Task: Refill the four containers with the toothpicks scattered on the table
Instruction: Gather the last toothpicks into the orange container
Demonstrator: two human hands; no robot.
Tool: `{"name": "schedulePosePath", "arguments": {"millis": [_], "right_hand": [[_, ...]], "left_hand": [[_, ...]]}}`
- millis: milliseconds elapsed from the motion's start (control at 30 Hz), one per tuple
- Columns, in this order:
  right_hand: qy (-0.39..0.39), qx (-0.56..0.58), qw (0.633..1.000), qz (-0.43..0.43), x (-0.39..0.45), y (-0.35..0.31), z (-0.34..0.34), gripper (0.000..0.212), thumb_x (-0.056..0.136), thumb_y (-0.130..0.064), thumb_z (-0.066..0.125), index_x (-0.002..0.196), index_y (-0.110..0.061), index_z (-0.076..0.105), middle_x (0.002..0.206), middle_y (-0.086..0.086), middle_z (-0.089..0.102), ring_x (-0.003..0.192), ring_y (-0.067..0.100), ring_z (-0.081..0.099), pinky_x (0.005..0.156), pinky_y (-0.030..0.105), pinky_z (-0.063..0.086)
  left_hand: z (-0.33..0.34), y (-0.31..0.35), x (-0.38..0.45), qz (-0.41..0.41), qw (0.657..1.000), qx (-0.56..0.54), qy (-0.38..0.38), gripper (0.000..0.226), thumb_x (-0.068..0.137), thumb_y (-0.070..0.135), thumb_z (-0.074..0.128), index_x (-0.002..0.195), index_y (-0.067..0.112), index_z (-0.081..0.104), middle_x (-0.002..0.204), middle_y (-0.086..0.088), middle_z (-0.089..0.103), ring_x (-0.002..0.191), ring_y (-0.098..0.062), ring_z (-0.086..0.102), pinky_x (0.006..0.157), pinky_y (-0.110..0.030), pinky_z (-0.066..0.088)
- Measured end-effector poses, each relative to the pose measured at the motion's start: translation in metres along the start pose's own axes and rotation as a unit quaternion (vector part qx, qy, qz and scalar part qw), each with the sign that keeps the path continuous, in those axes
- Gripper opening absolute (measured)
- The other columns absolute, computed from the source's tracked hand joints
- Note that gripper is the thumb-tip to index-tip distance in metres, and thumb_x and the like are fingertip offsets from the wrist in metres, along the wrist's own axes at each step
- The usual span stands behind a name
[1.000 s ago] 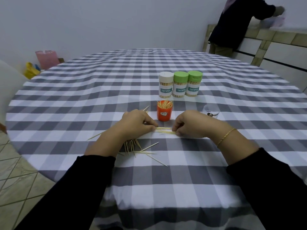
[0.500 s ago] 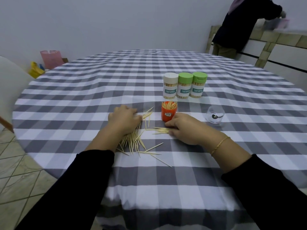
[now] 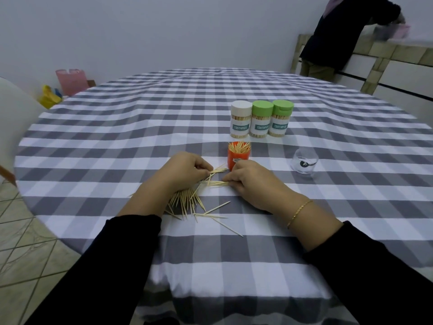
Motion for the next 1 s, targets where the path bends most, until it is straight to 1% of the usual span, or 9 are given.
{"name": "schedulePosePath", "arguments": {"millis": [67,167,333,467,567,700,800,900,1000], "right_hand": [[0.016,0.001,1.000,-0.012,0.001,-0.002,0.002,0.029,0.097,-0.022,0.050,0.122,-0.021,0.065,0.106,0.005,0.056,0.102,0.021,0.050,0.088,0.034,0.043],[0.046,0.005,0.999,-0.027,0.002,-0.005,0.003,0.028,0.095,-0.020,0.053,0.119,-0.019,0.067,0.104,0.005,0.058,0.101,0.021,0.051,0.086,0.031,0.042],[0.084,0.022,0.996,-0.012,0.002,-0.004,0.001,0.031,0.092,-0.017,0.057,0.122,-0.015,0.061,0.114,0.004,0.055,0.109,0.019,0.048,0.092,0.027,0.039],[0.092,0.051,0.994,-0.015,0.000,-0.006,0.000,0.048,0.090,-0.015,0.058,0.136,-0.018,0.045,0.130,0.001,0.050,0.119,0.018,0.045,0.098,0.026,0.035],[0.066,0.048,0.997,0.003,-0.001,-0.008,0.001,0.061,0.093,-0.019,0.055,0.146,-0.027,0.028,0.131,0.000,0.050,0.117,0.018,0.045,0.094,0.026,0.035],[0.033,0.047,0.998,0.015,0.002,-0.006,0.009,0.063,0.095,-0.022,0.047,0.149,-0.030,0.016,0.132,0.002,0.050,0.118,0.024,0.047,0.100,0.037,0.040],[0.011,-0.009,1.000,-0.005,0.004,-0.007,0.013,0.050,0.100,-0.021,0.039,0.148,-0.023,0.026,0.135,0.003,0.049,0.124,0.022,0.040,0.102,0.033,0.034],[0.024,-0.078,0.996,-0.038,0.003,-0.011,0.013,0.041,0.102,-0.022,0.035,0.143,-0.022,0.037,0.132,0.001,0.049,0.123,0.020,0.037,0.098,0.032,0.030],[0.032,-0.083,0.995,-0.041,0.002,-0.010,0.012,0.039,0.102,-0.023,0.036,0.140,-0.022,0.044,0.129,0.000,0.050,0.121,0.019,0.038,0.097,0.031,0.032]], "left_hand": [[0.001,0.002,-0.002,0.006,1.000,-0.016,-0.018,0.019,0.091,0.022,0.064,0.106,0.026,0.074,0.100,0.008,0.069,0.087,-0.004,0.059,0.070,-0.013,0.044],[0.002,0.005,-0.003,0.011,0.999,-0.019,-0.034,0.020,0.092,0.022,0.061,0.105,0.028,0.074,0.101,0.008,0.069,0.088,-0.005,0.059,0.070,-0.015,0.046],[0.002,0.007,-0.006,0.003,1.000,0.006,-0.029,0.024,0.093,0.030,0.053,0.107,0.033,0.072,0.117,0.010,0.067,0.109,-0.013,0.058,0.100,-0.035,0.045],[0.004,0.008,-0.008,0.016,0.998,-0.018,-0.051,0.028,0.088,0.027,0.062,0.114,0.037,0.068,0.100,0.014,0.069,0.094,-0.006,0.061,0.089,-0.024,0.046],[0.006,0.009,-0.009,0.036,0.995,-0.075,-0.055,0.040,0.086,0.017,0.065,0.123,0.031,0.060,0.083,0.014,0.070,0.077,0.000,0.062,0.079,-0.021,0.048],[0.007,0.005,-0.007,0.029,0.990,-0.123,-0.060,0.061,0.083,0.016,0.071,0.136,0.027,0.044,0.084,0.011,0.074,0.085,-0.005,0.068,0.091,-0.031,0.051],[0.007,0.003,-0.007,0.025,0.988,-0.137,-0.065,0.066,0.082,0.017,0.072,0.140,0.025,0.040,0.083,0.012,0.075,0.091,-0.006,0.068,0.098,-0.034,0.048],[0.005,0.002,-0.007,0.017,0.987,-0.150,-0.047,0.053,0.085,0.021,0.069,0.133,0.027,0.048,0.086,0.011,0.074,0.091,-0.006,0.067,0.093,-0.030,0.050],[0.002,-0.001,-0.008,0.007,0.988,-0.153,-0.032,0.036,0.088,0.020,0.063,0.123,0.028,0.057,0.093,0.007,0.072,0.094,-0.011,0.066,0.088,-0.030,0.050]]}}
Point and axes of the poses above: each hand's wrist, its own x-axis towards the middle knuckle, its own z-axis out of the palm, y = z × x, the point moved 5 cm from there along x, towards the middle knuckle
